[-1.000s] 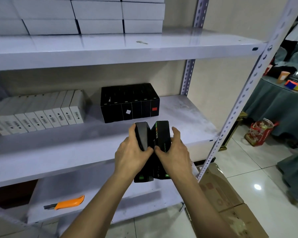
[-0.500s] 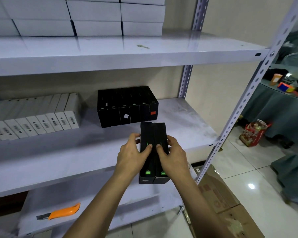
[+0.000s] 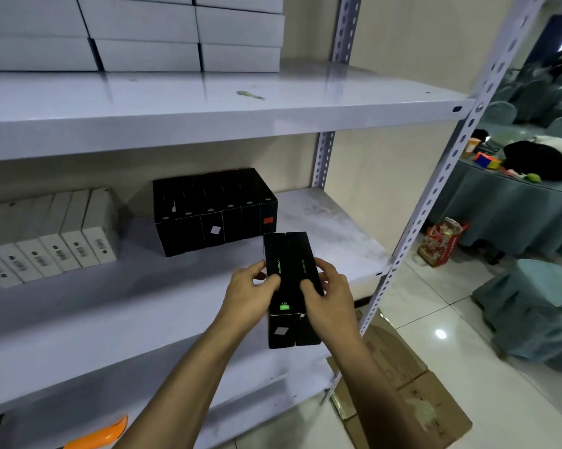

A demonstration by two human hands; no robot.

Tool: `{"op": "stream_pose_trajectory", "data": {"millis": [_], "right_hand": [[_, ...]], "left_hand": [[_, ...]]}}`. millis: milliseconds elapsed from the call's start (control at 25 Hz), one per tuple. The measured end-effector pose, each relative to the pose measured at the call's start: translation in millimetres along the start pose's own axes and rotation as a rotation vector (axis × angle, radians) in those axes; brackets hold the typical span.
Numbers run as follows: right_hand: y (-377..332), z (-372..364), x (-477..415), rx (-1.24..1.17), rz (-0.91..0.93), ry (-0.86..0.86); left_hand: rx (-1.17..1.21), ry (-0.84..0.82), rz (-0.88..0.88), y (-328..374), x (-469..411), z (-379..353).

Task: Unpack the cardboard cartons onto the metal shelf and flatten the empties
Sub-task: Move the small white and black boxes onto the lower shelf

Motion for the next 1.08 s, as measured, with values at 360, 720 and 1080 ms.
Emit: {"op": "stream_pose_trajectory", "data": {"millis": [360, 720, 1080], "right_hand": [[4, 5, -19, 0.038, -0.022, 0.147], [15, 6, -48, 0.078, -0.015, 0.172], [30, 21, -113, 0.025, 0.038, 0.052]], "left_hand": [[-0.008, -0.085, -0.156, 8, -27, -5], [-0.068, -0.063, -0.232, 21, -47, -22], [-0.111, 0.044, -0.244, 38, -87, -51]]}}
Point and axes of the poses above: each hand's wrist, its own x-axis away from the middle knuckle, its own z-axis out of the back of the hand, y = z × x, the point moved 3 cm from there along -x, towards the middle knuckle, and after that the axes turned 11 degrees about z, right-handed, at the moved point
